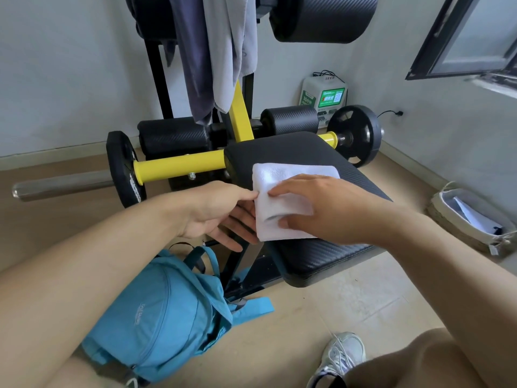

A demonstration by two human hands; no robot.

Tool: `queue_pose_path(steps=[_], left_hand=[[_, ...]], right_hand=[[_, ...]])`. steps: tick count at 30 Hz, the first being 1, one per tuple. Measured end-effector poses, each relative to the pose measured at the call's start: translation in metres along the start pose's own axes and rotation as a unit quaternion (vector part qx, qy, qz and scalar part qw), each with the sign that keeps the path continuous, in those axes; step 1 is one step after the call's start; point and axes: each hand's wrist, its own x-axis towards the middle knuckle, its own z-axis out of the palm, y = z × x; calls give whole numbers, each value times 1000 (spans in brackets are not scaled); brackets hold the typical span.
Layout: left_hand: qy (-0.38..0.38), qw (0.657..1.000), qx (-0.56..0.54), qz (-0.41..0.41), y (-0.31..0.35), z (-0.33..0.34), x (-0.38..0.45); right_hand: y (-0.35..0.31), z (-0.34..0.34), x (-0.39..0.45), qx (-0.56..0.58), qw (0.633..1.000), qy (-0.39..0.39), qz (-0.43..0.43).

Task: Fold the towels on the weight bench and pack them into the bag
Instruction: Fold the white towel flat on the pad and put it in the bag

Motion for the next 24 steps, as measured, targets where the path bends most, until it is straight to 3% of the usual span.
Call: queue_pose_path(steps=[7, 12, 16, 21, 23, 24], left_hand=[[-25, 1000, 7, 7, 0, 2, -2], [-14, 1000, 11, 15, -2, 9, 0], [3, 1000, 5, 19, -3, 16, 2], [24, 999, 32, 36, -2, 20, 0], [63, 997, 10, 49, 1, 17, 0], [94, 994, -16, 61, 4, 15, 0]], right_hand=[[5, 0, -1, 44, 996, 80, 16], [-3, -1, -5, -52, 998, 14, 31], [-1, -1, -2, -50, 998, 25, 31], [9, -5, 3, 75, 984, 160, 35], [16, -17, 4, 194, 949, 226, 98], [19, -23, 3, 290, 910, 261, 137]])
